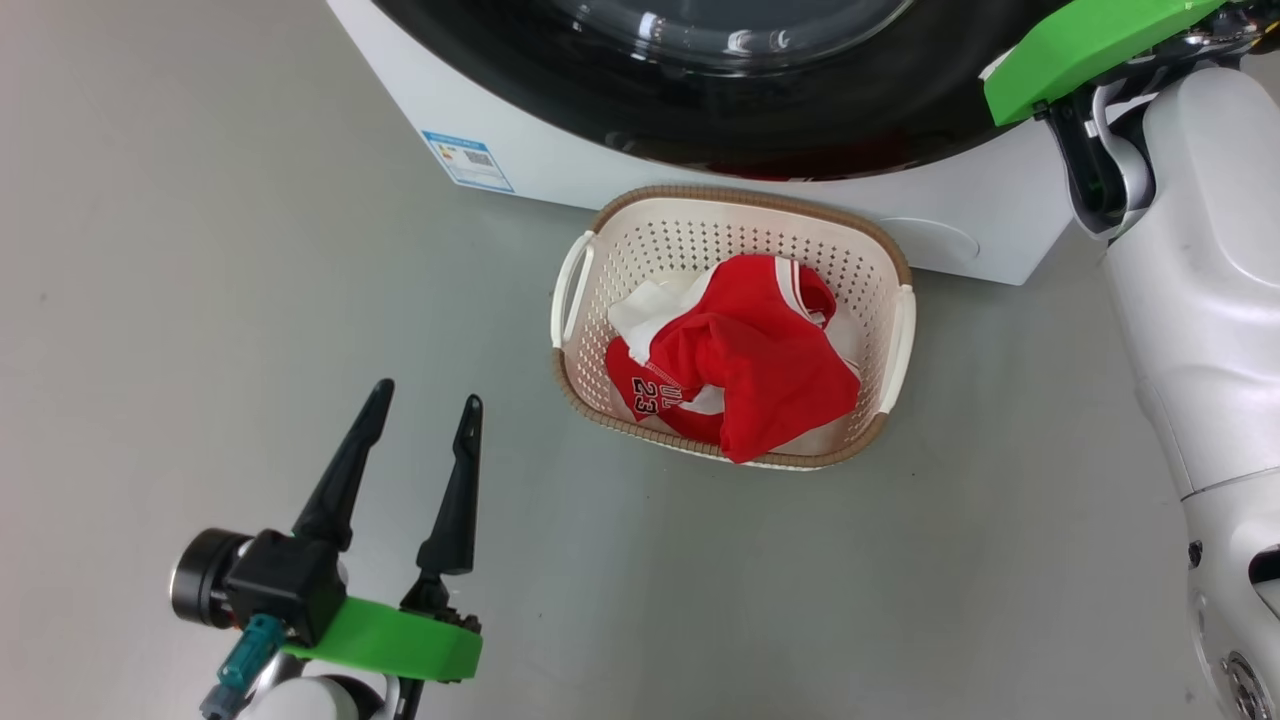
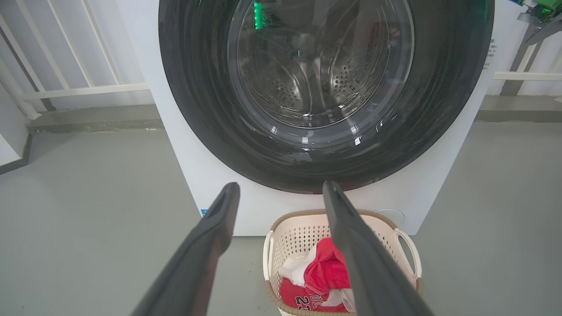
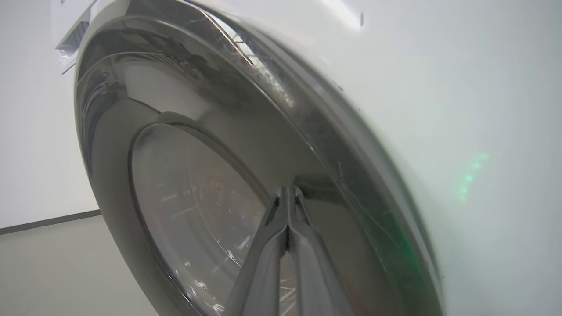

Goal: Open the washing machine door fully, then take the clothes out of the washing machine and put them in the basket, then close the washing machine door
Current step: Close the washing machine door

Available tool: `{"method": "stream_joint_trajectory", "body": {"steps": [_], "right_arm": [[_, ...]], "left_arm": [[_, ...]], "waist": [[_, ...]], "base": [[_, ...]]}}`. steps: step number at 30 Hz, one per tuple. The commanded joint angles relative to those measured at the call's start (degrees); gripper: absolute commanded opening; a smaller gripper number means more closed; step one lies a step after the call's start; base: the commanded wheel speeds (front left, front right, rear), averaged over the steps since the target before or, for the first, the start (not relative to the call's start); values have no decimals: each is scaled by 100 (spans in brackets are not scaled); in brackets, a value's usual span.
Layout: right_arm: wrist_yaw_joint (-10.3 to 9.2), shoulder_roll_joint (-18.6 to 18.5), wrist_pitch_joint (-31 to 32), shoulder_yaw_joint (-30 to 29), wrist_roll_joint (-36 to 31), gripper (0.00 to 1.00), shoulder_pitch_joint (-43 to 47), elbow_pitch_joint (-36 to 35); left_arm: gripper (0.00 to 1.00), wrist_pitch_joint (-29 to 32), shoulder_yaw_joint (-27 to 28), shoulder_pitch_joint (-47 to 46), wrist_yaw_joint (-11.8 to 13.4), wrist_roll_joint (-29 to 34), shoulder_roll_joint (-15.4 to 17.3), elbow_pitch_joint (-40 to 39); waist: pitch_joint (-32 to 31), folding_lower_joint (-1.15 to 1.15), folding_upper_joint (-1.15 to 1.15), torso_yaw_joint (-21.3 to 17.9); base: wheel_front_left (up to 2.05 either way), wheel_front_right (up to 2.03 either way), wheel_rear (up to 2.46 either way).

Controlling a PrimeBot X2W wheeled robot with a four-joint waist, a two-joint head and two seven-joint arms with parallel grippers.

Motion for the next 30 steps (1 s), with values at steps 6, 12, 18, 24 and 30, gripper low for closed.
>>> {"method": "stream_joint_trajectory", "body": {"steps": [6,12,18,24,30], "right_arm": [[-32,138,-36,-541,-474,0,-170,-177],[-32,244,-36,-794,-745,0,-5,-115],[-32,278,-36,-798,-646,78,291,-287],[-32,282,-36,-459,-173,100,979,-598],[-32,283,-36,-265,2,100,1806,-915]], "left_arm": [[100,-68,306,-180,-48,22,80,-57],[100,-68,431,-196,-83,93,80,-40],[100,-68,549,-199,-113,80,80,-5],[100,-68,687,-162,-155,40,90,100],[100,-68,844,26,-175,2,97,169]], "waist": [[9,0,0,37],[-129,0,0,-79],[-307,0,0,-315],[-628,0,0,-697],[-1022,0,0,-1075]], "base": [[0,0,0],[0,0,0],[0,0,0],[0,0,0],[0,0,0]]}}
